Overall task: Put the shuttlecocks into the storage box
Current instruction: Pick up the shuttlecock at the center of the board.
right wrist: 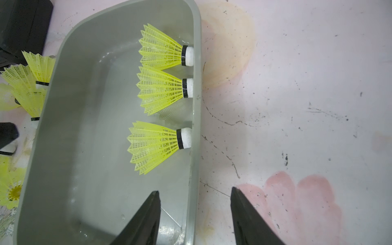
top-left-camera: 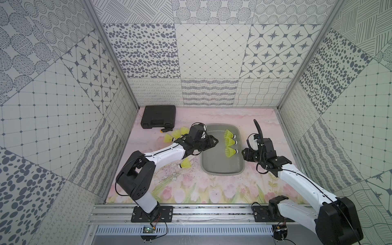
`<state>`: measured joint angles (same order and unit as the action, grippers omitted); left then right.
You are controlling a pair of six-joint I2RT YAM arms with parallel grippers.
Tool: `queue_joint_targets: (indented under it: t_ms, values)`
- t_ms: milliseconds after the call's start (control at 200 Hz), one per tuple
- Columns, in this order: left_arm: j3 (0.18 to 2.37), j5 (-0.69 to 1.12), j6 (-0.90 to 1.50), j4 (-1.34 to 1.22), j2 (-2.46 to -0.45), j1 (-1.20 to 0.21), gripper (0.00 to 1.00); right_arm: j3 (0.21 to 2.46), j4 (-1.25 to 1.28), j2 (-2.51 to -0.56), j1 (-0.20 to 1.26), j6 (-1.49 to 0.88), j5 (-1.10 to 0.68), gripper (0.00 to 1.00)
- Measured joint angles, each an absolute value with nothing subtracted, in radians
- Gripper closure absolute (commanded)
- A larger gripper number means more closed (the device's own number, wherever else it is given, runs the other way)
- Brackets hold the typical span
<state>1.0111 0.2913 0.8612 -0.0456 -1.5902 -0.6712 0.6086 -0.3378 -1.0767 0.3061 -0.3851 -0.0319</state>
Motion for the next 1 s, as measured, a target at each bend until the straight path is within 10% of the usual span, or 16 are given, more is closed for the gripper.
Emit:
queue_joint_targets:
  t_ms: [445,996]
  values:
    - [0.950,0.011,0.689,0.383,-1.259,-0.638,0.38,0.609,-0.342,-0.967,0.306,-0.348,0.011,0.42]
    - [0.959,-0.110,0.599,0.648,-1.369,-0.633,0.39,0.609,-0.340,-0.953,0.306,-0.337,0.027,0.41]
